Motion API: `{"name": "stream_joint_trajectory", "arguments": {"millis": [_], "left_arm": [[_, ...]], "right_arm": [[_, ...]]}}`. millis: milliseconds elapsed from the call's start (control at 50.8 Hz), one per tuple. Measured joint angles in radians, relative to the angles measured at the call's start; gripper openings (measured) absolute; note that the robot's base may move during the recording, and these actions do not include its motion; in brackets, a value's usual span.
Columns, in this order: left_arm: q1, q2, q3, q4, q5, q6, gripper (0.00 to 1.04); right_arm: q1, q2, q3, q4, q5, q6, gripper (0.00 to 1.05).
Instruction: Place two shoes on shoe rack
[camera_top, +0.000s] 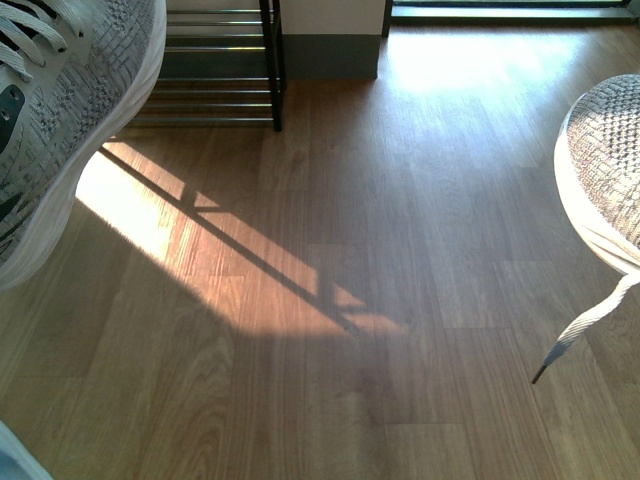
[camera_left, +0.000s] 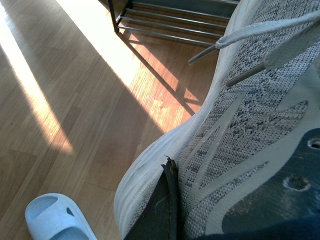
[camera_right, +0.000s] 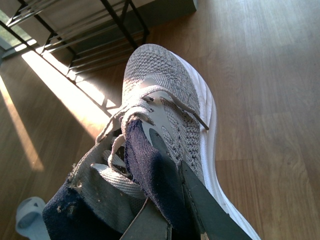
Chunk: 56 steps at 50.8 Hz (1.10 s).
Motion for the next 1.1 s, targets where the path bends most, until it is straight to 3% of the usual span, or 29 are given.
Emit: {"name": "stream_joint_trajectory", "arguments": {"millis": [1103], "left_arm": [[-0.004, 0.002, 0.000, -0.001, 0.004, 0.007, 0.02]], "right_arm": [[-0.002, 0.000, 0.000, 0.000, 0.001, 0.000, 0.01]]}}
